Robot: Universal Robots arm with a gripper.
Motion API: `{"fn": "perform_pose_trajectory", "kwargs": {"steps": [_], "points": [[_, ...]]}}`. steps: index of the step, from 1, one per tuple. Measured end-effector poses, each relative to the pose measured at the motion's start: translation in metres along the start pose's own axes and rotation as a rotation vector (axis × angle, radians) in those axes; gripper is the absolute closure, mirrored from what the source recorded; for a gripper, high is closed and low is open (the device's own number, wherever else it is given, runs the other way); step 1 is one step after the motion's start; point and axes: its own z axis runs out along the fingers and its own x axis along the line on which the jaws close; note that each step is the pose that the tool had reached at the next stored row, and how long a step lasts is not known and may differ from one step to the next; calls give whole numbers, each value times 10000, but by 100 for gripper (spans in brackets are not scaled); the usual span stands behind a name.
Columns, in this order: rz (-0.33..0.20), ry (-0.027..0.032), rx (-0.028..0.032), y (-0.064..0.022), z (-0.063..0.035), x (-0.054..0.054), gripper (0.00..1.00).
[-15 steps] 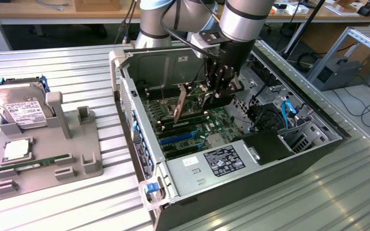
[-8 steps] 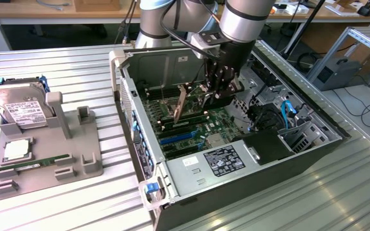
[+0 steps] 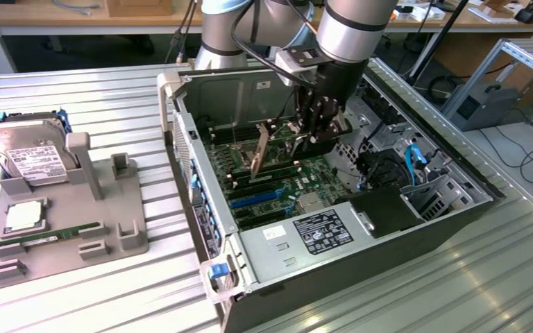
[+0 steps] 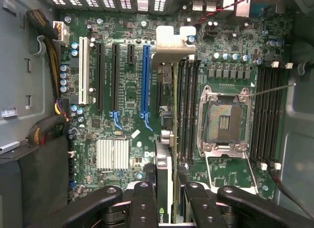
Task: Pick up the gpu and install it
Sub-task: 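Insert the gpu into the slot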
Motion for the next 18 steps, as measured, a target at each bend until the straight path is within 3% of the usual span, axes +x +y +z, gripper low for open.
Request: {"fn": "perform_pose_trajectory", "kwargs": {"steps": [18], "points": [[-1, 0, 0, 4, 15, 79, 73]]}}
